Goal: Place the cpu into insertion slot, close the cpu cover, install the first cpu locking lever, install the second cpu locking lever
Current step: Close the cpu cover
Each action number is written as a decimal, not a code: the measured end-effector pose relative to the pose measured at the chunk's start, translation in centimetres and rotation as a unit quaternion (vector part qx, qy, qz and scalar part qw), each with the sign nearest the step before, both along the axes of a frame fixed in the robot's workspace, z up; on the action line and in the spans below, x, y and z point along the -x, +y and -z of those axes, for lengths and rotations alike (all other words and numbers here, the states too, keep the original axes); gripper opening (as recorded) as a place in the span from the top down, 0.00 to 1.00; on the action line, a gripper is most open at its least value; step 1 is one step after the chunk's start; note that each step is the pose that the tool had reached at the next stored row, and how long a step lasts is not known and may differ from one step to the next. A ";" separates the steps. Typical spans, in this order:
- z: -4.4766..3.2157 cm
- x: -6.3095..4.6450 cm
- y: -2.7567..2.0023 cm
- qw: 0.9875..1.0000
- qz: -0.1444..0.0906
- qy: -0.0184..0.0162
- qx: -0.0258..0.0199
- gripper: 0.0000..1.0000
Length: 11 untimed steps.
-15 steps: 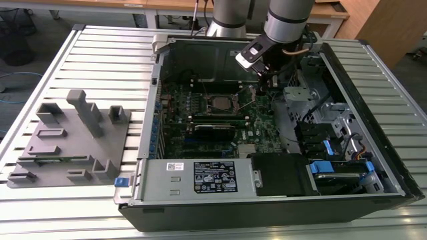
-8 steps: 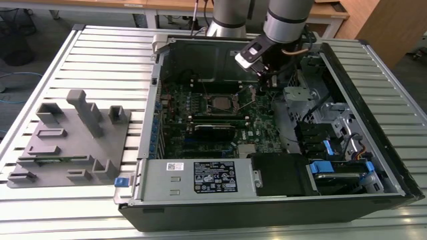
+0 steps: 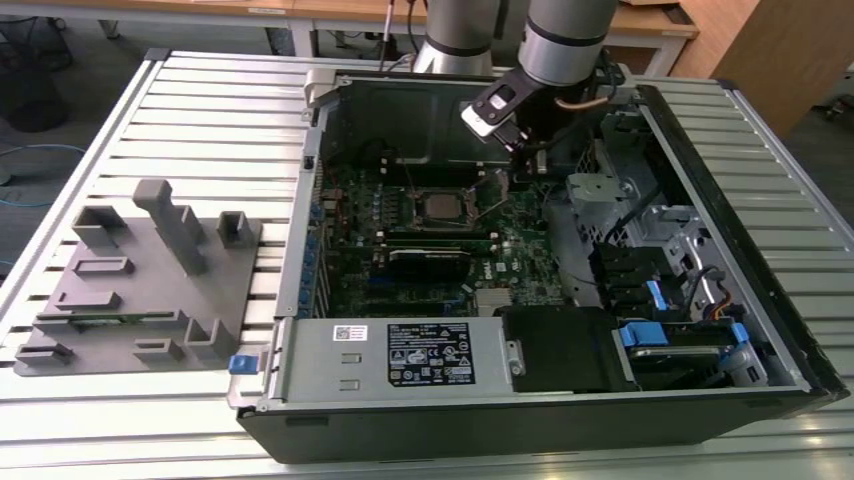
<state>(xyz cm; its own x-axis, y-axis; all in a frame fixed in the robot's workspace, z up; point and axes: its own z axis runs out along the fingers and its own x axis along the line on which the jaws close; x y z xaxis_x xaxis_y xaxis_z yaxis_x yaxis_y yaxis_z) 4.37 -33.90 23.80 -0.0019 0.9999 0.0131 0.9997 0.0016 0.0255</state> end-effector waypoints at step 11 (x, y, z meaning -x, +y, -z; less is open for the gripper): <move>0.02 1.8 0.04 1.000 0.000 -0.003 0.000 0.89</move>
<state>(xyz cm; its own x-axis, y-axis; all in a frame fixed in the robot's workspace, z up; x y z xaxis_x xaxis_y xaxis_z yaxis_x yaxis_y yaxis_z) 2.57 -33.86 23.78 -0.0019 0.9999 0.0128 0.9995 0.0015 0.0320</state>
